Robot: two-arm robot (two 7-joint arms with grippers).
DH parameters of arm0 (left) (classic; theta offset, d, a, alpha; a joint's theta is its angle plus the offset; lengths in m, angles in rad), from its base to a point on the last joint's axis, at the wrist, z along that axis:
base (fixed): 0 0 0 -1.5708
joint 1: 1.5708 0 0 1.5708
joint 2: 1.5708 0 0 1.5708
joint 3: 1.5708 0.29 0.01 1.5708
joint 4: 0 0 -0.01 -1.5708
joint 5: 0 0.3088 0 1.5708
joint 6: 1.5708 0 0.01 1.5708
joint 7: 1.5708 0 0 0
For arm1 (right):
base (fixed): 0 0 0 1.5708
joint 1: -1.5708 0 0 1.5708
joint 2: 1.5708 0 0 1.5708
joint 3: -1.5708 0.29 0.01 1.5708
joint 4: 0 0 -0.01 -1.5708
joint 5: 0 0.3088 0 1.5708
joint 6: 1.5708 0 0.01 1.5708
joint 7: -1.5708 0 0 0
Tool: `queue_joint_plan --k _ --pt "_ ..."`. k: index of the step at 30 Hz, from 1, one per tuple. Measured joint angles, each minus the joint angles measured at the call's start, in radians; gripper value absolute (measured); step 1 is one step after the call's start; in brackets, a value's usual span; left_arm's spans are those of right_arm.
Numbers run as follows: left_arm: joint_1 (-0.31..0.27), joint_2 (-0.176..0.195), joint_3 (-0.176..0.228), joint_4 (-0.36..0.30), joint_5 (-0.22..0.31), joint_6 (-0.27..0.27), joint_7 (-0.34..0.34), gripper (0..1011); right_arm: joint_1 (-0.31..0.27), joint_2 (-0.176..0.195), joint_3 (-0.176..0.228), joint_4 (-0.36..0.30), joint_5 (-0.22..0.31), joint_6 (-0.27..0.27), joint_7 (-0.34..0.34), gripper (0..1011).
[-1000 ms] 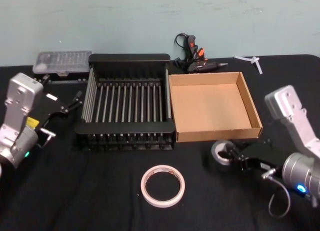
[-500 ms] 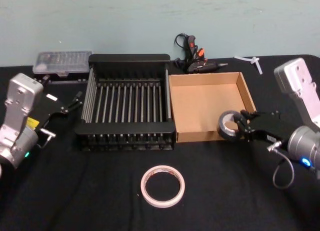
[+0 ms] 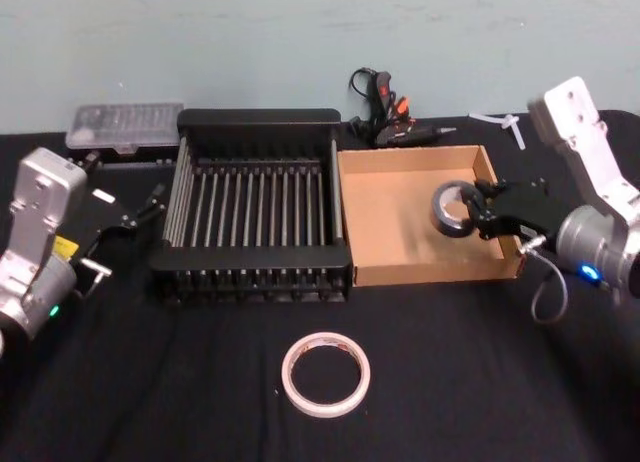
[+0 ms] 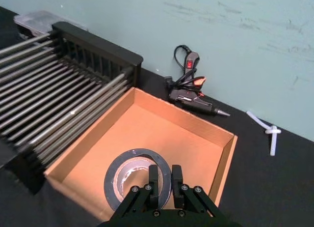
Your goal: Pick up the white tape and place it into the black box , Pick up the silver tape and place it into the brown box.
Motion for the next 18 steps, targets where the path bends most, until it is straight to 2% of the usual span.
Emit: queue_joint_plan --k 9,18 --pt "0.0 0.0 0.0 0.0 0.0 0.0 0.0 1001 0.117 -0.054 -0.04 0.159 -0.042 -0.032 0.024 162" --pt "0.0 0.0 0.0 0.0 0.0 0.0 0.0 1001 0.203 -0.117 -0.055 0.315 -0.056 -0.057 0.033 162"
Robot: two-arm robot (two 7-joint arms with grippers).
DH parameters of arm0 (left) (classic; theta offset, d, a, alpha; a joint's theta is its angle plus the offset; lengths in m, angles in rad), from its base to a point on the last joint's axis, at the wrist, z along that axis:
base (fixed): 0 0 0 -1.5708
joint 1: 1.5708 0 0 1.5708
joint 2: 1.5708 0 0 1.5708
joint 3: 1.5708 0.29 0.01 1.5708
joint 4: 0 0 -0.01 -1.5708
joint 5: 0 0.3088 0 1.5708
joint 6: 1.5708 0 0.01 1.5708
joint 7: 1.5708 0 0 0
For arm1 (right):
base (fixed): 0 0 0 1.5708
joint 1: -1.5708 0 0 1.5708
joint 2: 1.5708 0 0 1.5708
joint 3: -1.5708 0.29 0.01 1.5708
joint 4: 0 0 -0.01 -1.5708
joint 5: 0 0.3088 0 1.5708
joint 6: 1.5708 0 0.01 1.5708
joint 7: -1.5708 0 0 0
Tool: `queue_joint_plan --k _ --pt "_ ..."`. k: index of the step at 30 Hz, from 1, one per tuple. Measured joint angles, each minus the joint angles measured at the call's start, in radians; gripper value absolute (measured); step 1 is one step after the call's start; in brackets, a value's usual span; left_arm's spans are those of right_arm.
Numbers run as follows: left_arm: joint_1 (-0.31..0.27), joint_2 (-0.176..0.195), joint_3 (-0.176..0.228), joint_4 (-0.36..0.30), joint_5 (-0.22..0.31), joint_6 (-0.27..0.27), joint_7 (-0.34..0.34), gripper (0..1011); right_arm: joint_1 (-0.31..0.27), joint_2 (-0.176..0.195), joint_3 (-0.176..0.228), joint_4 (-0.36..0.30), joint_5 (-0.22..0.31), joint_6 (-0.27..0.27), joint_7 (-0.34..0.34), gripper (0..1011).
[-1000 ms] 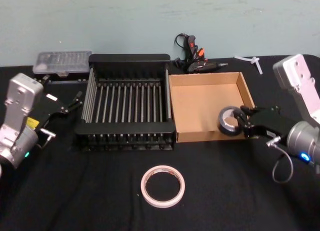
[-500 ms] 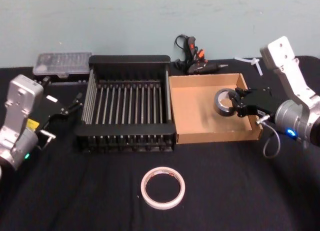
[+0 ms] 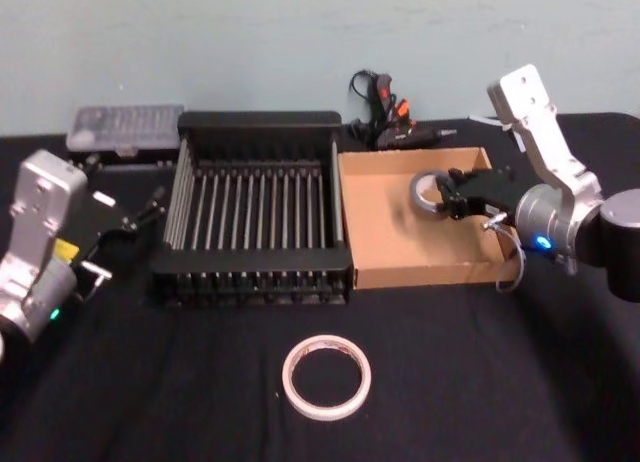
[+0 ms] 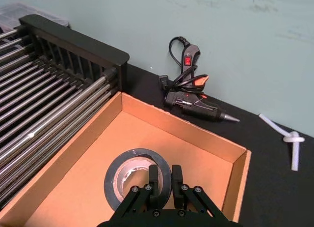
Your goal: Pick up the white tape and place it into the black box , Pick up the silver tape and place it into the brown box.
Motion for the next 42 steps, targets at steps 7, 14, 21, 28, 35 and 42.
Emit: queue_joint_plan --k 7,14,21,28,35,42 --pt "0.0 0.0 0.0 0.0 0.0 0.0 0.0 1001 0.052 -0.047 -0.005 0.112 -0.005 -0.011 -0.001 162" --pt "0.0 0.0 0.0 0.0 0.0 0.0 0.0 1001 0.072 -0.068 -0.006 0.163 -0.012 -0.013 -0.004 162" --pt "0.0 0.0 0.0 0.0 0.0 0.0 0.0 1001 0.074 -0.069 -0.006 0.168 -0.014 -0.013 -0.005 162" --pt "0.0 0.0 0.0 0.0 0.0 0.0 0.0 1001 0.074 -0.068 -0.006 0.166 -0.014 -0.013 -0.005 162" --pt "0.0 0.0 0.0 0.0 0.0 0.0 0.0 1001 0.073 -0.068 -0.006 0.164 -0.014 -0.013 -0.005 367" --pt "0.0 0.0 0.0 0.0 0.0 0.0 0.0 1001 0.072 -0.067 -0.006 0.164 -0.013 -0.012 -0.005 567"
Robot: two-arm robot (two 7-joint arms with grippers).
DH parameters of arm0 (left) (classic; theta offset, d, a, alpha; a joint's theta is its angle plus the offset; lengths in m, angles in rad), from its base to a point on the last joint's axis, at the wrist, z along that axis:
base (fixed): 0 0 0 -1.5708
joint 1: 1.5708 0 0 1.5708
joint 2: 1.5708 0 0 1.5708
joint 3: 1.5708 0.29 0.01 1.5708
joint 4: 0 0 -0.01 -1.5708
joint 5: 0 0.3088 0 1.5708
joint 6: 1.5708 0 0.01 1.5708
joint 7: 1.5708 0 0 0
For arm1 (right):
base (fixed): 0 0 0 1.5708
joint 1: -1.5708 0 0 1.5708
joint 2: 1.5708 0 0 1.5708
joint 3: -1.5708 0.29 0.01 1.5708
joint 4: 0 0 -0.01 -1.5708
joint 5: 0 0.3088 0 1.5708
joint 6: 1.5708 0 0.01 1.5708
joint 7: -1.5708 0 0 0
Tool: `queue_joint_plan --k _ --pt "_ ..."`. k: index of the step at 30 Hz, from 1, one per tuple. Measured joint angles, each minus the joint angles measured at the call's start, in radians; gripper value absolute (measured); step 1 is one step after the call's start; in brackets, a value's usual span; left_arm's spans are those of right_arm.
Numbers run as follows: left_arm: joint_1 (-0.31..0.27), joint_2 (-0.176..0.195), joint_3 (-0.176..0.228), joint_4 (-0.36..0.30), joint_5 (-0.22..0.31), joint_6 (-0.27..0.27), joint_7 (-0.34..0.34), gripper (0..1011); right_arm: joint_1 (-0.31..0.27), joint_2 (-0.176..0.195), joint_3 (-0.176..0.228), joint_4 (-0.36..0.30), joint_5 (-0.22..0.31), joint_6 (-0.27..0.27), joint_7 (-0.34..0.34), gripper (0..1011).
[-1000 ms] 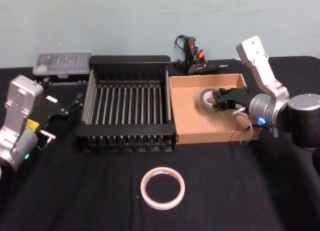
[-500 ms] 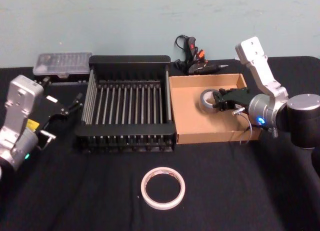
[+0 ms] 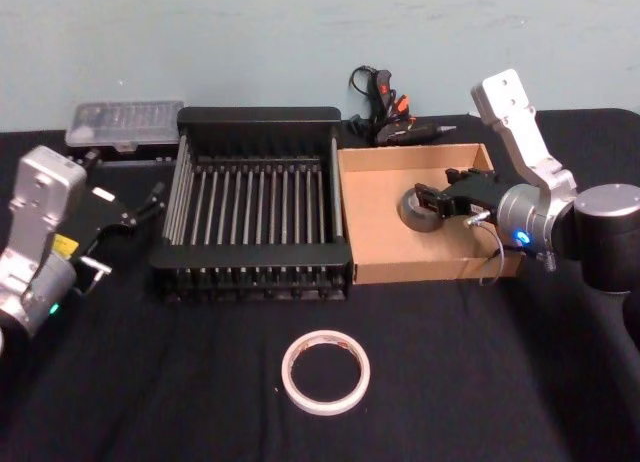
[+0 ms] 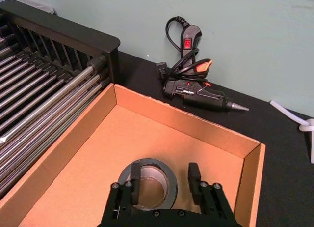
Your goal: Pick up the white tape and place it into the black box , Pick up the silver tape and place it into the brown box.
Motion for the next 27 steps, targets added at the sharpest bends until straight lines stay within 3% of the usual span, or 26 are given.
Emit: queue_joint_plan --k 15,27 --pt "0.0 0.0 0.0 0.0 0.0 0.0 0.0 1001 0.0 0.0 0.0 -0.001 0.001 0.001 0.0 1002" --pt "0.0 0.0 0.0 0.0 0.0 0.0 0.0 1001 -0.013 0.001 0.007 -0.013 0.007 -0.002 0.003 1002"
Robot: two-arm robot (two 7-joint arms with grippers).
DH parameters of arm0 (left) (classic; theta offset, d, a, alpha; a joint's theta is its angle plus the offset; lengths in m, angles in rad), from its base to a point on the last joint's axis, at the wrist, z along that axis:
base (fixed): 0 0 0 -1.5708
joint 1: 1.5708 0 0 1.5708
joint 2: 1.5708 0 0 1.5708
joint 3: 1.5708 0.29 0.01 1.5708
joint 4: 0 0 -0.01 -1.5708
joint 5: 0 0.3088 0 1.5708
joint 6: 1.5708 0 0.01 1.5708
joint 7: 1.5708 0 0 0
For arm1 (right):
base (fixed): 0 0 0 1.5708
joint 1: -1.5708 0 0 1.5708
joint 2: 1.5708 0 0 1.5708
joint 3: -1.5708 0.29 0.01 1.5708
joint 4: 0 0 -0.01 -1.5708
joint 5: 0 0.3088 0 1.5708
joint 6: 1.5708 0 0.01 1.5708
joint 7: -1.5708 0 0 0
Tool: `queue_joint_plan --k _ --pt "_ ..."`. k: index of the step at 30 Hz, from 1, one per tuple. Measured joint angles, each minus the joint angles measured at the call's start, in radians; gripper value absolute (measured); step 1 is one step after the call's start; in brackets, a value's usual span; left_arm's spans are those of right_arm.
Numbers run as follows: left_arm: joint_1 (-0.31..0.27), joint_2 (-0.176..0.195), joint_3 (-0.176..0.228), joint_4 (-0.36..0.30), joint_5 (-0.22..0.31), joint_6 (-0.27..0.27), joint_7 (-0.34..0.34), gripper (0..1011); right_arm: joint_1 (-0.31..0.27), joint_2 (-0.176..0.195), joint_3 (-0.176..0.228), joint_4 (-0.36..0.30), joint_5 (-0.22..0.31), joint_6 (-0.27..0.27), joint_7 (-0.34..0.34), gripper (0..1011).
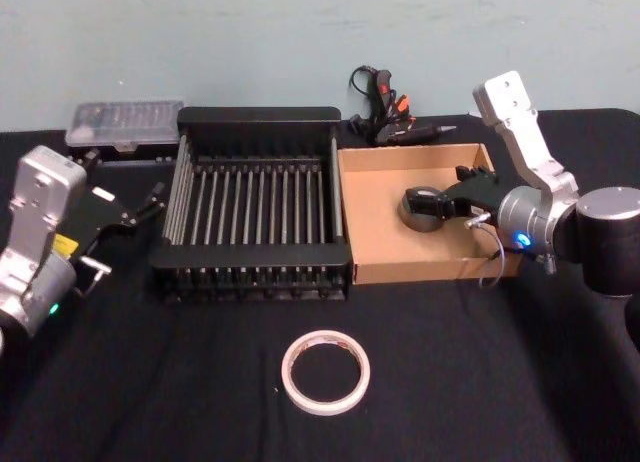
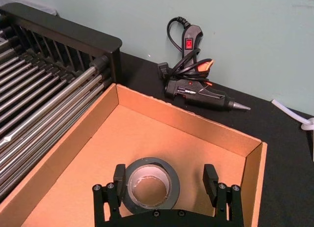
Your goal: Pick up the white tape and place it into the black box , Pick up the silver tape and place it into the brown box.
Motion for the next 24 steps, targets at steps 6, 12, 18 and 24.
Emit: queue_joint_plan --k 6,12,18,24 --pt "0.0 0.0 0.0 0.0 0.0 0.0 0.0 1001 -0.034 0.007 0.017 -0.055 0.021 0.021 0.008 1002" --pt "0.0 0.0 0.0 0.0 0.0 0.0 0.0 1001 -0.088 0.028 0.033 -0.156 0.052 0.075 0.019 1002" --pt "0.0 0.0 0.0 0.0 0.0 0.0 0.0 1001 -0.147 0.061 0.037 -0.271 0.077 0.128 0.026 1003" --pt "0.0 0.0 0.0 0.0 0.0 0.0 0.0 1001 -0.203 0.105 0.027 -0.374 0.088 0.159 0.036 1002"
